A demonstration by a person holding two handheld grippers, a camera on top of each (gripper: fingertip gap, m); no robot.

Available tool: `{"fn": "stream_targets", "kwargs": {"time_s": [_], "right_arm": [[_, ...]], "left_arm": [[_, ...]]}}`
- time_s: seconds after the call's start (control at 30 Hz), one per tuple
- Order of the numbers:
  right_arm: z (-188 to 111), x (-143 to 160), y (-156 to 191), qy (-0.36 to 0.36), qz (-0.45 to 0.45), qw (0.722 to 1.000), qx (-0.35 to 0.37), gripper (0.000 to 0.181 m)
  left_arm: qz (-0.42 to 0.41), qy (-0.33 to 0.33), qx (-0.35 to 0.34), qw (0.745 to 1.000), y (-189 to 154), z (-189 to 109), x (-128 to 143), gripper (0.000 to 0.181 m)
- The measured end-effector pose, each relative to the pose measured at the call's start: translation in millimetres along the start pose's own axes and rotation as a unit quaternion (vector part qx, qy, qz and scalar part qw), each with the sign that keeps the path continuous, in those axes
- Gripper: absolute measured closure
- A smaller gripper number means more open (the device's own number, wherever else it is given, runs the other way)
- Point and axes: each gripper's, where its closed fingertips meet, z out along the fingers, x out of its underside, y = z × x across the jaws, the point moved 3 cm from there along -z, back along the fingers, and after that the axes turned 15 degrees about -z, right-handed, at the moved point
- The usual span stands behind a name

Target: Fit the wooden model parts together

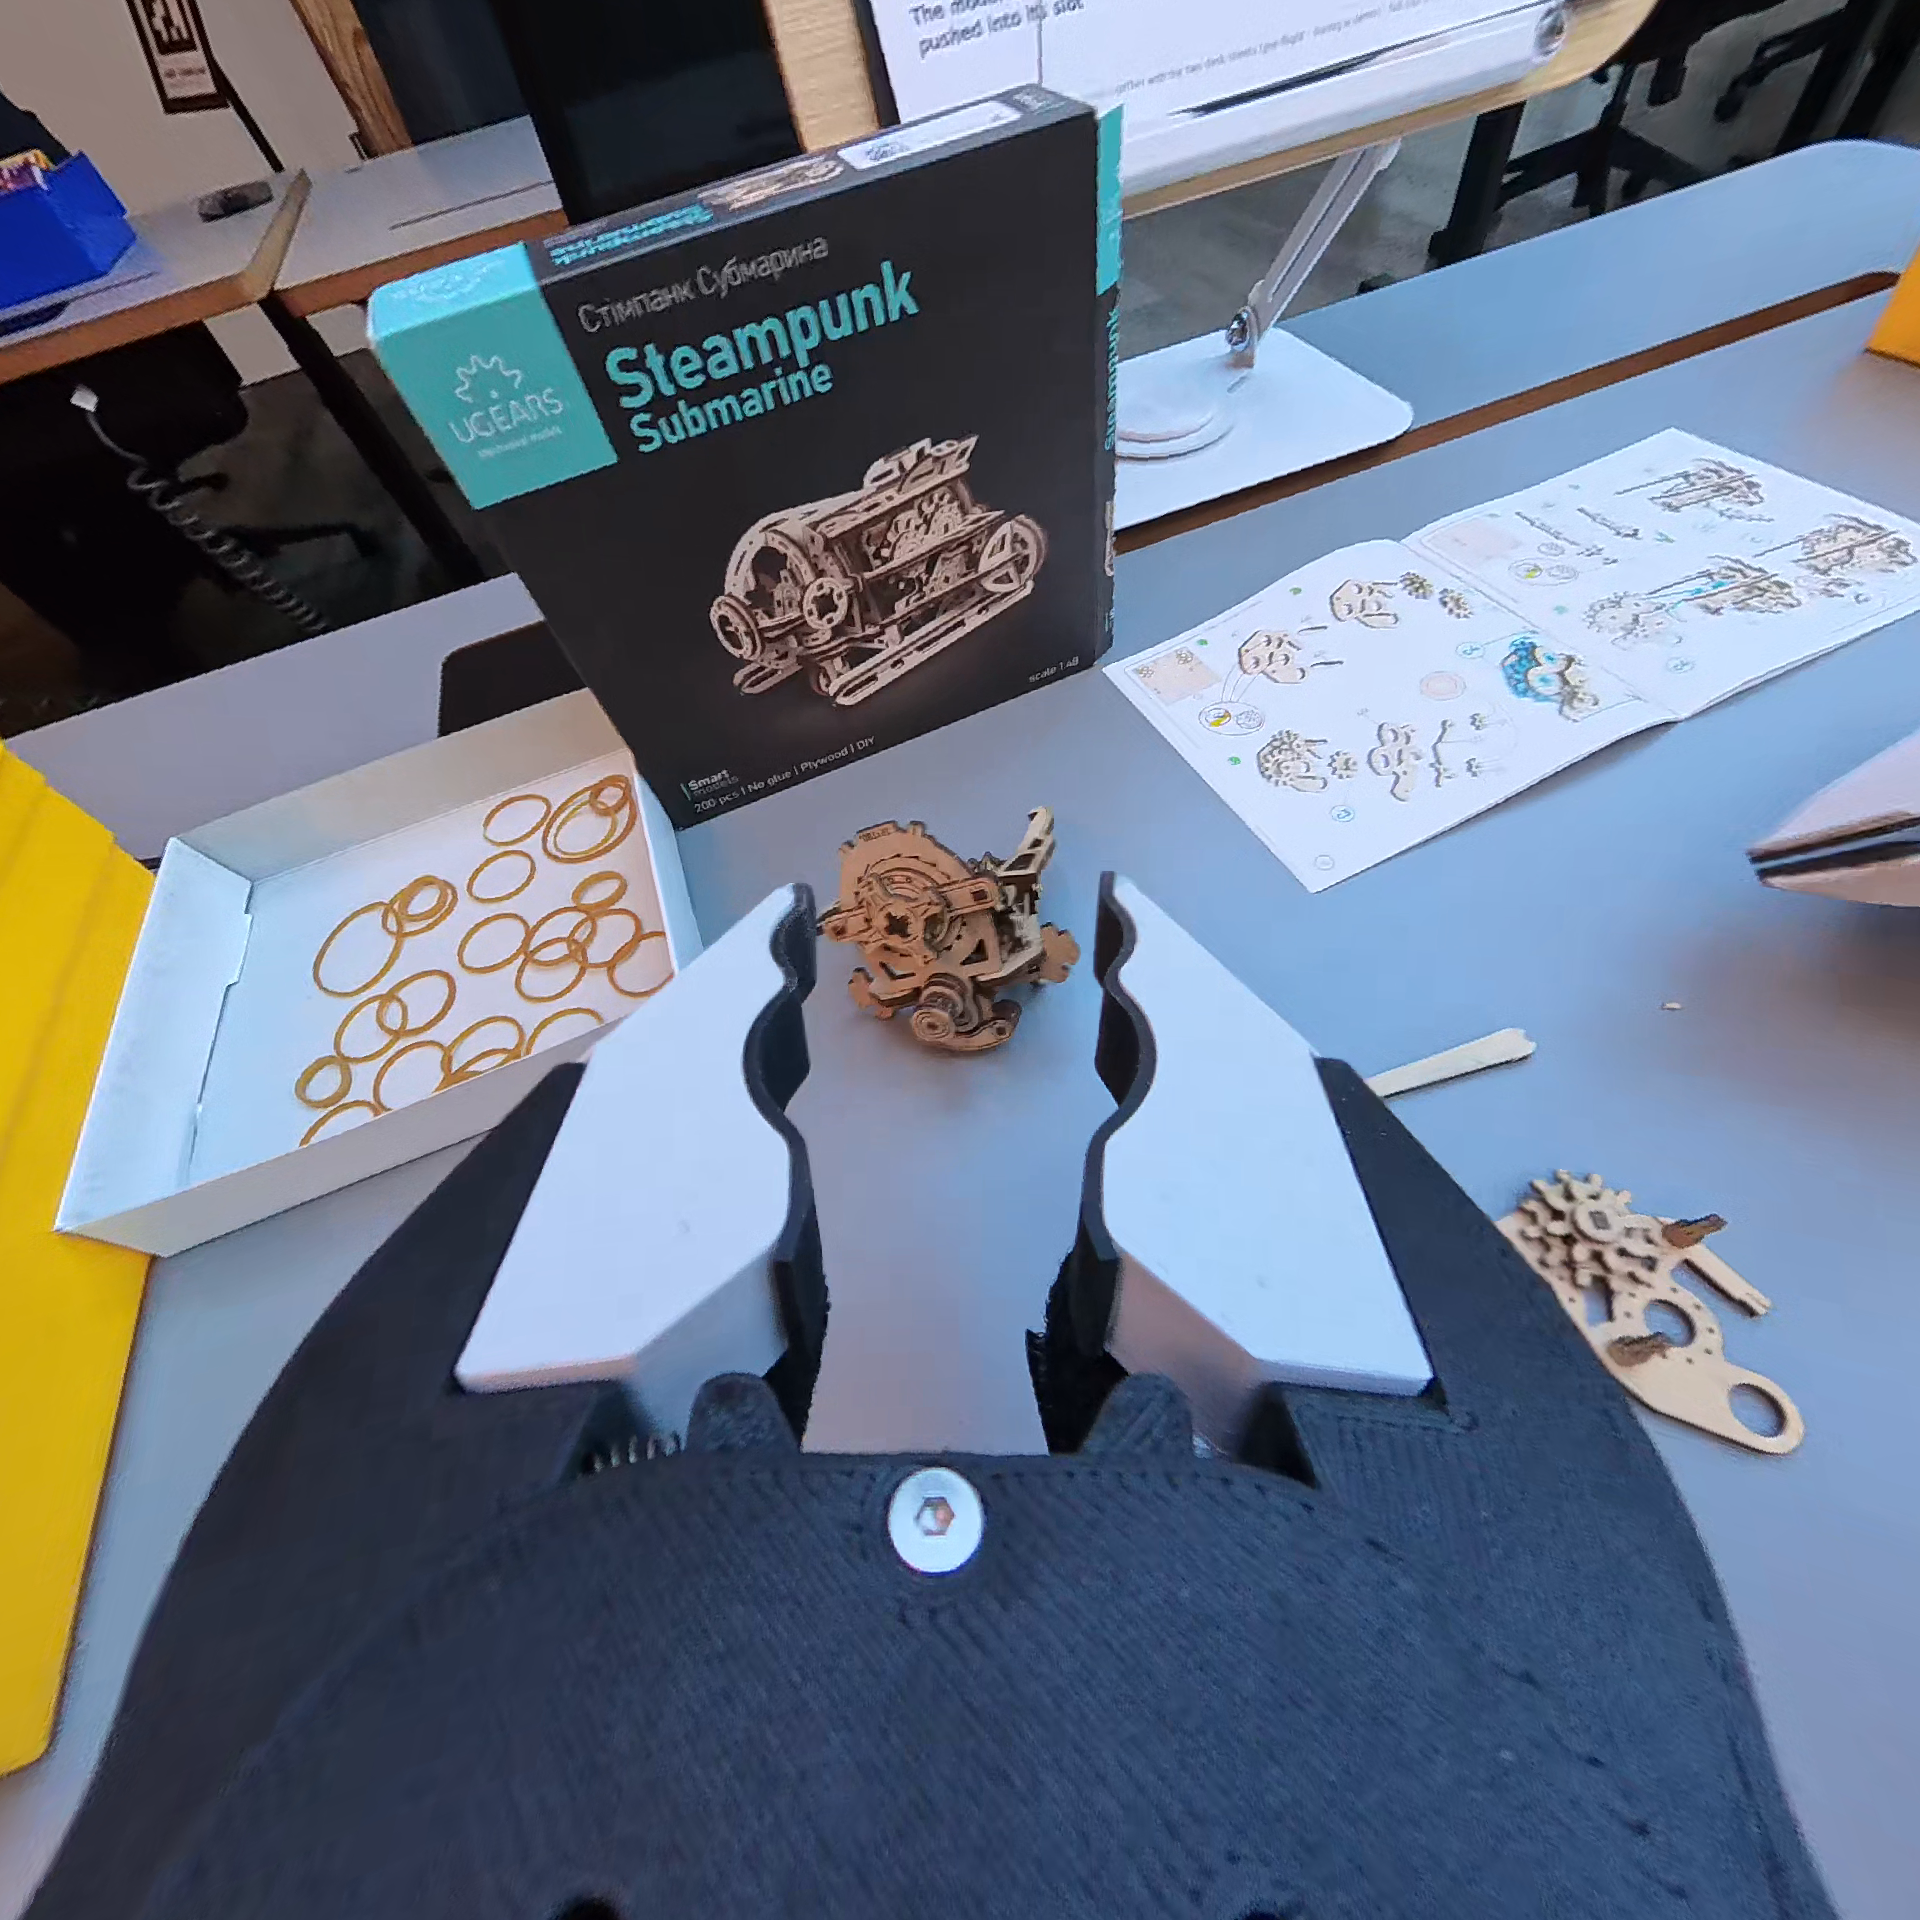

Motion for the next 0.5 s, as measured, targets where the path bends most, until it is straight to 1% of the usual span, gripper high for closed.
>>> {"fn": "stream_targets", "kwargs": {"time_s": [0.1,0.17,0.23,0.3,0.4,0.43,0.47,0.5], "right_arm": [[0.6,0.1,0.1,-0.002,0.005,1.000,-0.002,0.179],[0.9,0.4,-0.7,-0.001,0.005,1.000,0.000,0.176],[0.9,0.5,-1.4,0.000,0.004,1.000,0.003,0.174],[1.0,-0.1,-2.8,0.000,0.003,1.000,0.009,0.167],[1.3,-1.2,-2.7,0.001,-0.005,1.000,0.014,0.162],[1.2,-1.4,-2.4,0.003,-0.011,1.000,0.015,0.165],[0.6,-1.6,-1.4,0.005,-0.019,1.000,0.011,0.179],[0.5,-2.5,0.3,0.003,-0.021,1.000,0.005,0.181]], "left_arm": [[-0.003,0.009,-0.047,0.999,21.6,-4.1,0.6,0.130],[-0.027,-0.002,-0.065,0.998,35.4,-10.3,-2.3,0.131],[-0.064,-0.016,-0.058,0.996,42.2,-16.0,-5.7,0.134],[-0.098,-0.031,-0.045,0.994,45.6,-20.7,-9.3,0.135],[-0.131,-0.043,-0.021,0.990,46.3,-23.9,-12.1,0.136],[-0.138,-0.043,-0.014,0.989,46.1,-23.7,-11.8,0.137],[-0.144,-0.041,-0.009,0.989,45.6,-23.2,-11.4,0.138],[-0.147,-0.040,-0.003,0.988,44.7,-22.6,-10.8,0.139]]}}
